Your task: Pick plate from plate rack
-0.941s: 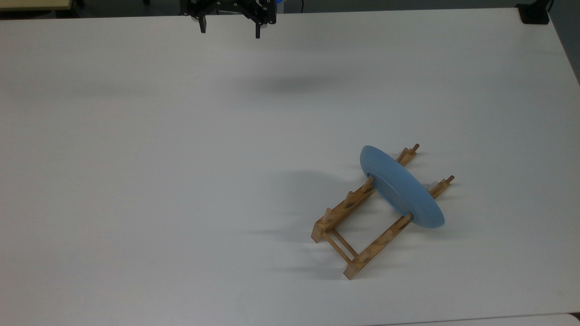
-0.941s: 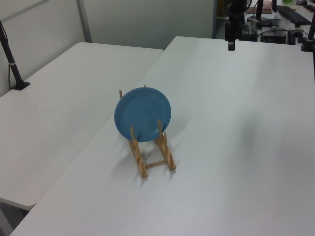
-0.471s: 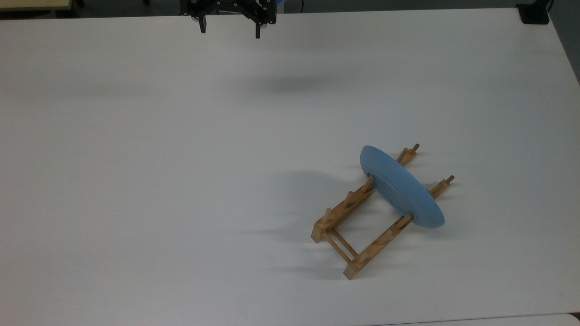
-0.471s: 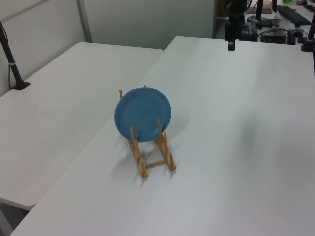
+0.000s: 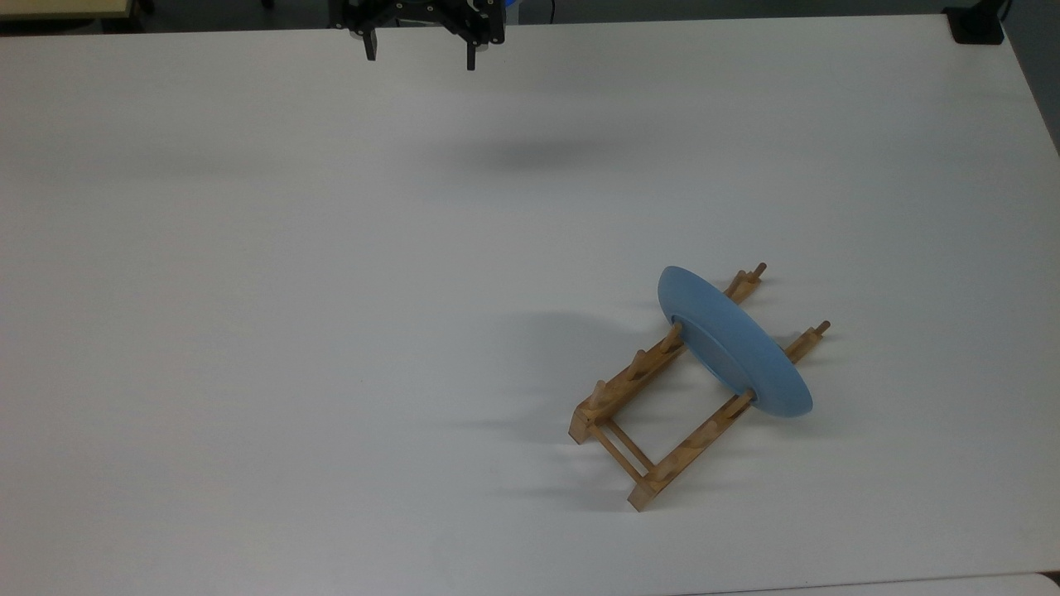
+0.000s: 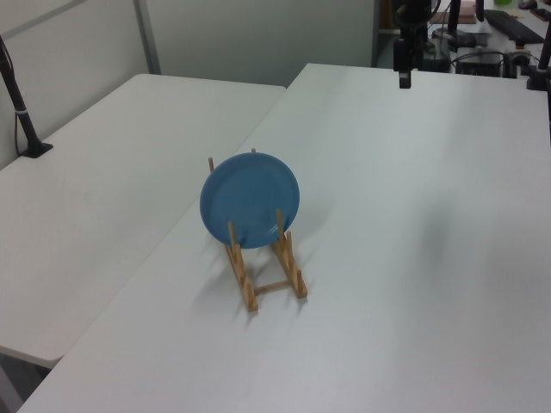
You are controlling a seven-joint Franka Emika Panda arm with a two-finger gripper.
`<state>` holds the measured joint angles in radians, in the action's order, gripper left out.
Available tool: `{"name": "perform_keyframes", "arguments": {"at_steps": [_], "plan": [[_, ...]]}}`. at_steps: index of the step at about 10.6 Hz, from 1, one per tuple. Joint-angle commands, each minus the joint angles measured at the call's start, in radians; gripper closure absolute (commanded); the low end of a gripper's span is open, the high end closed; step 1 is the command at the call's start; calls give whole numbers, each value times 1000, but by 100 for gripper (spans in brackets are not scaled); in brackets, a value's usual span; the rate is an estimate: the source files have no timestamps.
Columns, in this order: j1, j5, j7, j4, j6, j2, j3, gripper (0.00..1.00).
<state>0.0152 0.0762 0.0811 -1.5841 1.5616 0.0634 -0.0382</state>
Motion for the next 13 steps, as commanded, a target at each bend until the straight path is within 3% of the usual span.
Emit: {"name": "perform_keyframes", "arguments": {"at_steps": [1, 6, 8, 11, 13], "plan": [[-3, -15, -24, -17, 41, -14, -11, 0], [87, -19, -7, 15, 162, 13, -14, 0], [158, -1, 72, 35, 265, 50, -14, 0], [271, 155, 266, 35, 408, 108, -14, 0], [310, 245, 401, 36, 464, 145, -14, 0]]}}
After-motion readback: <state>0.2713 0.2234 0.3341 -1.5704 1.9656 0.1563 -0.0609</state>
